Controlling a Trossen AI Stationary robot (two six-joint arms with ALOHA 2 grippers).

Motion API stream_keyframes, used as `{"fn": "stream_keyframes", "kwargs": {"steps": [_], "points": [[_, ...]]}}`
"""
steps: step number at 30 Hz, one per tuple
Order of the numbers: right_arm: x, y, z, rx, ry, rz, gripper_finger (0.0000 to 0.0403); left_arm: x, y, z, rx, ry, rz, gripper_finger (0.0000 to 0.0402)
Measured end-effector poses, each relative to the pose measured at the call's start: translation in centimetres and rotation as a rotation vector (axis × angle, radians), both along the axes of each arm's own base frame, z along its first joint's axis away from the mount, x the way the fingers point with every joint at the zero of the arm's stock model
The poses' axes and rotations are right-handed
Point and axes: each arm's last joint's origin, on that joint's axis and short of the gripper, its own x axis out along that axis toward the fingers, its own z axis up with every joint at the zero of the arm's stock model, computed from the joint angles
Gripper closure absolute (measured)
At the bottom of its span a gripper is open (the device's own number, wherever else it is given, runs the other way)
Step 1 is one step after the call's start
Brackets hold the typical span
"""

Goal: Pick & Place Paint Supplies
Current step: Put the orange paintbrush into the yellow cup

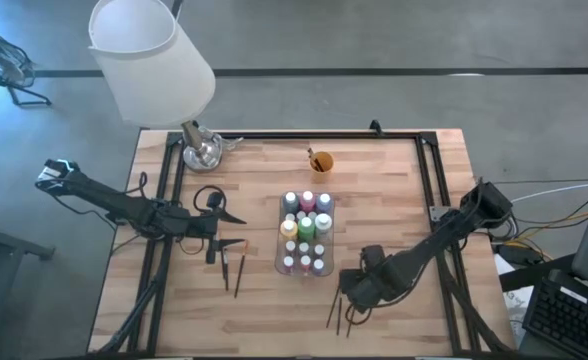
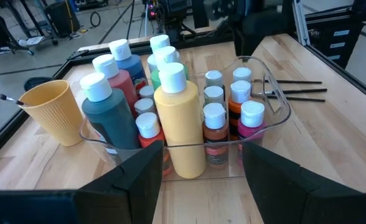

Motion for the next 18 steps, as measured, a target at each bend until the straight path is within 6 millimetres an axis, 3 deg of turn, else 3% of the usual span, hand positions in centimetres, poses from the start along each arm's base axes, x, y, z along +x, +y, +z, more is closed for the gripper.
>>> {"fn": "stream_keyframes", "kwargs": {"steps": [18], "points": [[1.2, 0.4, -5.0, -0.025, 0.043, 0.034, 0.0273, 0.0, 0.0, 0.0, 0.0, 0.0, 0.0, 0.0179]]}}
